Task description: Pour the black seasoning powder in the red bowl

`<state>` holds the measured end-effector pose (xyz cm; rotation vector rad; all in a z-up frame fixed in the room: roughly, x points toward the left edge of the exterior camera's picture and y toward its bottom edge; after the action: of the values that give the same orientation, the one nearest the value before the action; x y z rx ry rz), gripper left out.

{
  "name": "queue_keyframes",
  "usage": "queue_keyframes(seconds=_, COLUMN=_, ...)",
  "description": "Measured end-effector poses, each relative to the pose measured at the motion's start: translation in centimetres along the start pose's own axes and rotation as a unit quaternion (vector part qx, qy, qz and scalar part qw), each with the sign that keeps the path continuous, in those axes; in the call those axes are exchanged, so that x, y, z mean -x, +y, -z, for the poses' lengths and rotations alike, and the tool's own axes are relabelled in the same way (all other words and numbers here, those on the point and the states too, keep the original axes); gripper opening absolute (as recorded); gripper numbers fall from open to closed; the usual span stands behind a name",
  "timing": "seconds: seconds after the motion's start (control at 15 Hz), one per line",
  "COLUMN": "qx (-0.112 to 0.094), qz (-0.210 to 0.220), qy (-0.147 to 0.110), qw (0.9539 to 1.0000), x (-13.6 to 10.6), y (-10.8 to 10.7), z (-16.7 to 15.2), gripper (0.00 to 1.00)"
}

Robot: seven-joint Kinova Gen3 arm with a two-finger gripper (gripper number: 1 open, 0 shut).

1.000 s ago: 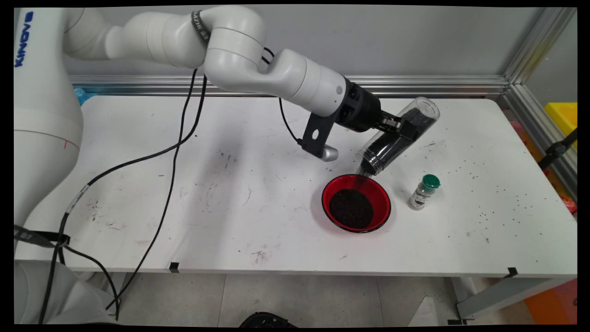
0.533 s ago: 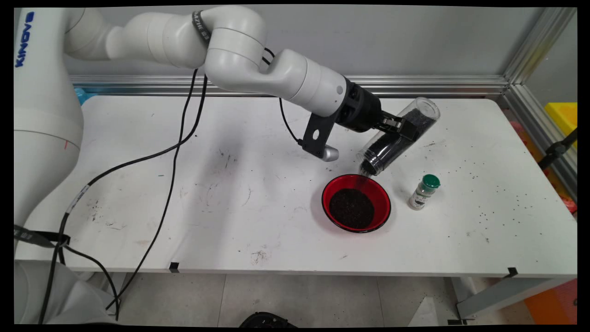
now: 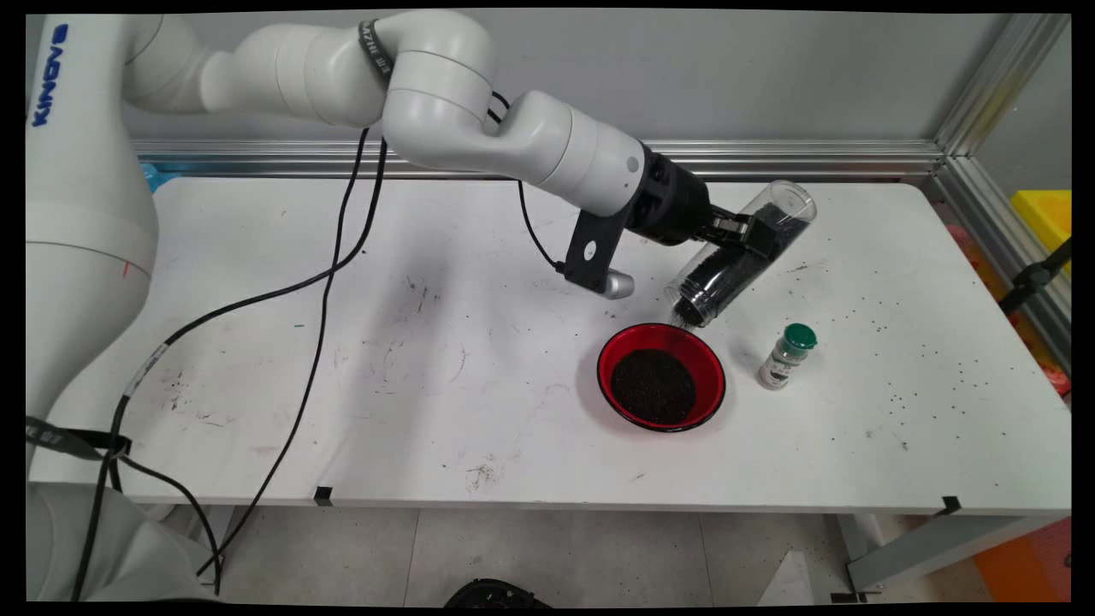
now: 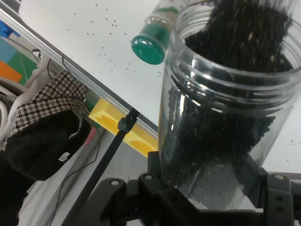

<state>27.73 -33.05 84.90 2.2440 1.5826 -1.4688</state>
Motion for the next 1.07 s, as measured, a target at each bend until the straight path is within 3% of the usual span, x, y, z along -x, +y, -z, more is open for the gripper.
queue_keyframes(seconds=0.53, qx=0.006, qz=0.060, qy=0.006, qw=0.9981, x=0.02, y=0.22, z=0.17, gripper=0.00)
queue_keyframes(seconds=1.07, qx=0.018, qz=0.139, qy=0.018, qw=0.9900, x=0.23, y=0.61, z=0.70, gripper=0.00)
